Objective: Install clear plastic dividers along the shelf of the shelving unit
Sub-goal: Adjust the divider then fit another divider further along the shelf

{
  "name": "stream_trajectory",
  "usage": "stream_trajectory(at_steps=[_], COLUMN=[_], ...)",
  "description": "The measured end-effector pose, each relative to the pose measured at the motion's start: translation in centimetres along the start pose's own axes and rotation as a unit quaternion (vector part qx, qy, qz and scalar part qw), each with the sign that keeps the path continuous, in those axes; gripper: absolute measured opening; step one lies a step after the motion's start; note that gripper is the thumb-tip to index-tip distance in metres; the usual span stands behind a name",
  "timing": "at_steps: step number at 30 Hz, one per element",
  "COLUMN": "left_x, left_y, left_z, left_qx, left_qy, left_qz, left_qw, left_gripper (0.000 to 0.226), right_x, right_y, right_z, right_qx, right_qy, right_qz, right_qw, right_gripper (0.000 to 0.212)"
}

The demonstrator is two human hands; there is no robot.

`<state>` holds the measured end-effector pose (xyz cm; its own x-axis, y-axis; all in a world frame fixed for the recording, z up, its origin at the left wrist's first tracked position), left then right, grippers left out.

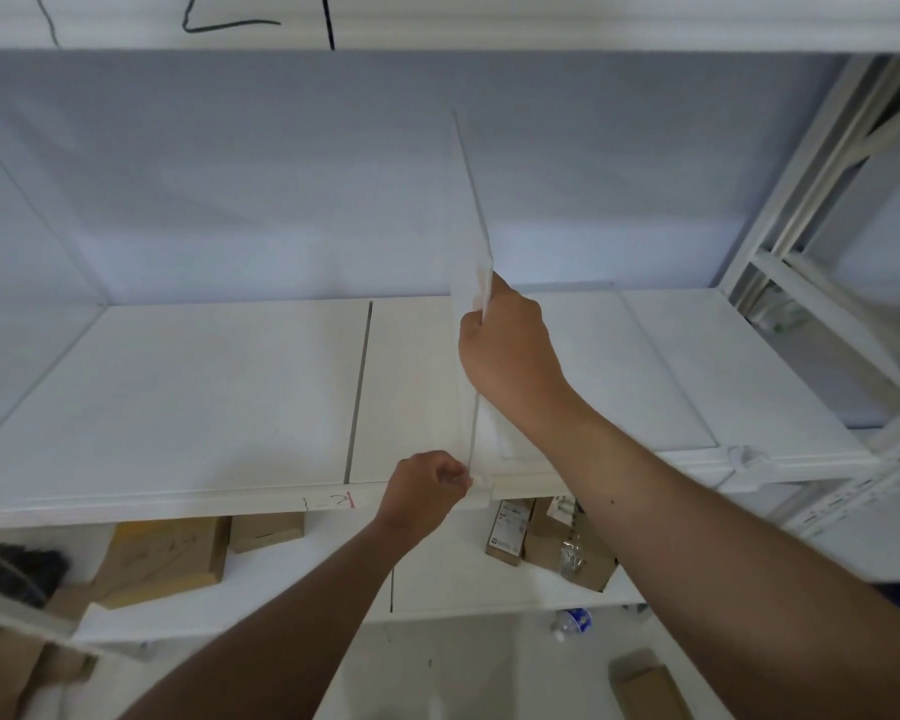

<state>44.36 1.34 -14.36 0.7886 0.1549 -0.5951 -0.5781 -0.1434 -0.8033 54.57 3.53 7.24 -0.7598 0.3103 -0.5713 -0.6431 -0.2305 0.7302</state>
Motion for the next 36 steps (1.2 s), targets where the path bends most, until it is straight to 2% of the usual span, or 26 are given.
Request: stream_trajectory(at_steps=[5,8,9,11,17,21,24,28,30,31,32,34,36], left_x=[-0.1,-0.9,-1.5,-2.6,-4.8,-5.1,-5.2,-5.5,-5.1,-4.8,-4.6,-3.1,-2.5], left_y=[-1.1,-5.6,-7.4,-10.0,-11.2,-11.9,-12.2,-12.6,-12.9,-12.9,-12.7,-12.0,-11.9], left_z=[-0.2,-0.3,0.0,0.7,0.6,0.2,0.2,-0.7,-0.7,-0.3,0.2,1.3,1.8], left_qx=[0.016,0.121,0.158,0.197,0.221,0.231,0.237,0.214,0.251,0.278,0.292,0.313,0.322], left_qy=[0.007,-0.02,-0.041,-0.078,-0.138,-0.137,-0.139,-0.131,-0.133,-0.143,-0.146,-0.112,-0.108], left_qz=[0.038,0.038,0.024,0.019,0.085,0.074,0.059,0.032,0.06,0.099,0.15,0.228,0.247], left_qw=[0.999,0.992,0.986,0.977,0.962,0.96,0.96,0.967,0.957,0.945,0.933,0.915,0.908], left_gripper=[0.02,0.054,0.057,0.046,0.007,0.014,0.004,0.04,0.034,0.022,0.019,0.036,0.031], right_x=[0.0,0.4,0.4,0.2,0.5,0.9,0.7,0.6,0.6,0.6,0.5,0.4,0.2], right_y=[0.6,0.9,1.0,1.0,1.6,1.1,0.8,0.8,0.6,0.5,0.4,0.1,-0.2], right_z=[-0.7,-1.0,-1.1,-1.2,-1.8,-1.7,-1.5,-1.5,-1.3,-1.2,-1.0,-0.7,-0.5], right_qx=[-0.001,0.005,0.008,0.012,0.001,0.009,0.015,0.02,0.024,0.026,0.03,0.04,0.047], right_qy=[0.015,0.021,0.02,0.021,0.038,0.041,0.046,0.051,0.057,0.06,0.063,0.066,0.067], right_qz=[-0.02,-0.027,-0.029,-0.033,-0.04,-0.044,-0.04,-0.032,-0.028,-0.027,-0.027,-0.023,-0.019], right_qw=[1.0,0.999,0.999,0.999,0.998,0.998,0.998,0.998,0.998,0.997,0.997,0.997,0.996], right_gripper=[0.053,0.055,0.055,0.055,0.051,0.054,0.054,0.054,0.052,0.051,0.051,0.051,0.05])
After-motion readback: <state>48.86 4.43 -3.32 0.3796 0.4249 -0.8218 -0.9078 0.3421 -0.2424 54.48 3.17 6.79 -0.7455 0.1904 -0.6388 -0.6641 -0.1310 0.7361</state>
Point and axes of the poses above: each hand's wrist, its own z-axis towards the middle knuckle, its own x-axis out of the palm, y = z × x, the point moved 9 cm from there along z, towards the middle knuckle, and after that the axes turned 12 degrees about -y, right-handed, at the moved point
